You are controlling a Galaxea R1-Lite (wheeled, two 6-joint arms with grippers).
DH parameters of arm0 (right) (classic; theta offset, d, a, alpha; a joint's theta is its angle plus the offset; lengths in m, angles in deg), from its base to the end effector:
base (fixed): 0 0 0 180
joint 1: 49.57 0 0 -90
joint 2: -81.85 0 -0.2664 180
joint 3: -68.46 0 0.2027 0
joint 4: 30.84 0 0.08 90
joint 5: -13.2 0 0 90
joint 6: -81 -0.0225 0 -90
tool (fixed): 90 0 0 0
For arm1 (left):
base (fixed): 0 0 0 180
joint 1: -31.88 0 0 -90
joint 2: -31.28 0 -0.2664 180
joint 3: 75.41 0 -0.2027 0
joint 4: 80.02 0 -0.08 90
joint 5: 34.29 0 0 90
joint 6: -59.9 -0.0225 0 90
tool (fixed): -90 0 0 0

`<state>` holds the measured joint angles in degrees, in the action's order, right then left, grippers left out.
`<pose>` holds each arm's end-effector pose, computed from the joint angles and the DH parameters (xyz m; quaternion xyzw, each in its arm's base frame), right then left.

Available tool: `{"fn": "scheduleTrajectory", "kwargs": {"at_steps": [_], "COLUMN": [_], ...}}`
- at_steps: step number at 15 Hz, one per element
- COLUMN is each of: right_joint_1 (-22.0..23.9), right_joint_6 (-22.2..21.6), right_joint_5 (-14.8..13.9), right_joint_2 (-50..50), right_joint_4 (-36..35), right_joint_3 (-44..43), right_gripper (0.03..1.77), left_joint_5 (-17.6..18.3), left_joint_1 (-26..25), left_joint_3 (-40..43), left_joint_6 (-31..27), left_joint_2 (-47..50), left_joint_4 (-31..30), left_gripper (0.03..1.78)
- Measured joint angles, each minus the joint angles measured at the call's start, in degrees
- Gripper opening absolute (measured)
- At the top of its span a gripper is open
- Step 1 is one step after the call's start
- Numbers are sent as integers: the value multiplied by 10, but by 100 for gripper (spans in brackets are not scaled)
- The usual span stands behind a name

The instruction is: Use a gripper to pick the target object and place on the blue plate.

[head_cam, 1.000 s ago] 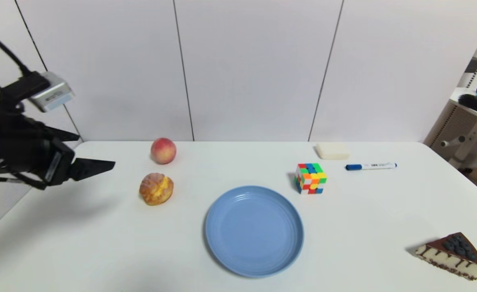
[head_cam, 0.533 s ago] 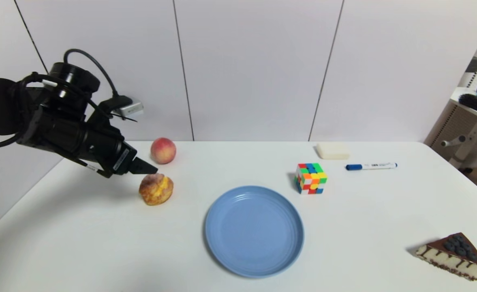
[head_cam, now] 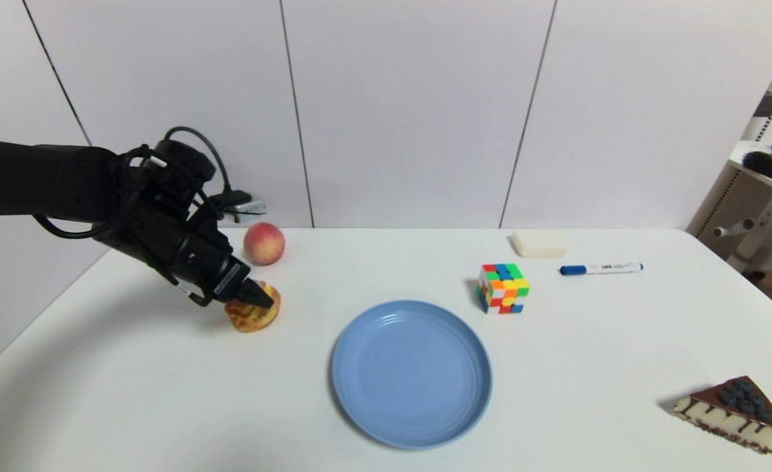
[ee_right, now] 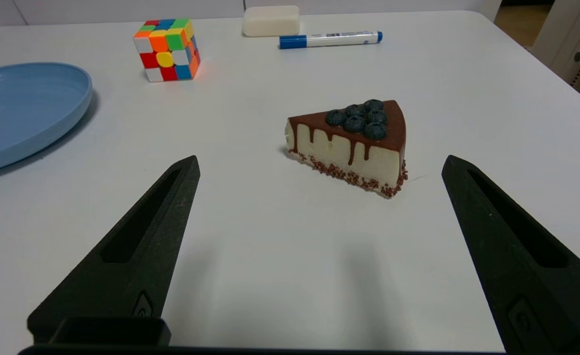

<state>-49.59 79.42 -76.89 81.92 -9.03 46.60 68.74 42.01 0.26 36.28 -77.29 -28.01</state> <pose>0.0241 0.0000 0.0756 0.0138 -0.0011 -0.0006 0.9999 0.3374 -0.0654 0.1528 0.1652 0.4250 -0.2697 0.8481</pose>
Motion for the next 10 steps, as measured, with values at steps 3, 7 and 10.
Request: {"fn": "scheduleTrajectory", "kwargs": {"at_steps": [3, 7, 10], "right_joint_1": [0, 0, 0], "right_joint_6": [0, 0, 0], "right_joint_5": [0, 0, 0], "right_joint_2": [0, 0, 0], "right_joint_4": [0, 0, 0], "right_joint_3": [0, 0, 0], "right_gripper": [170, 170, 170], "left_joint_5": [-17, -28, -28], "left_joint_1": [2, 3, 4], "left_joint_3": [1, 2, 3], "left_joint_6": [0, 0, 3], "left_joint_2": [-16, -31, -40], "left_joint_4": [0, 0, 0], "left_gripper": [169, 169, 169]}}
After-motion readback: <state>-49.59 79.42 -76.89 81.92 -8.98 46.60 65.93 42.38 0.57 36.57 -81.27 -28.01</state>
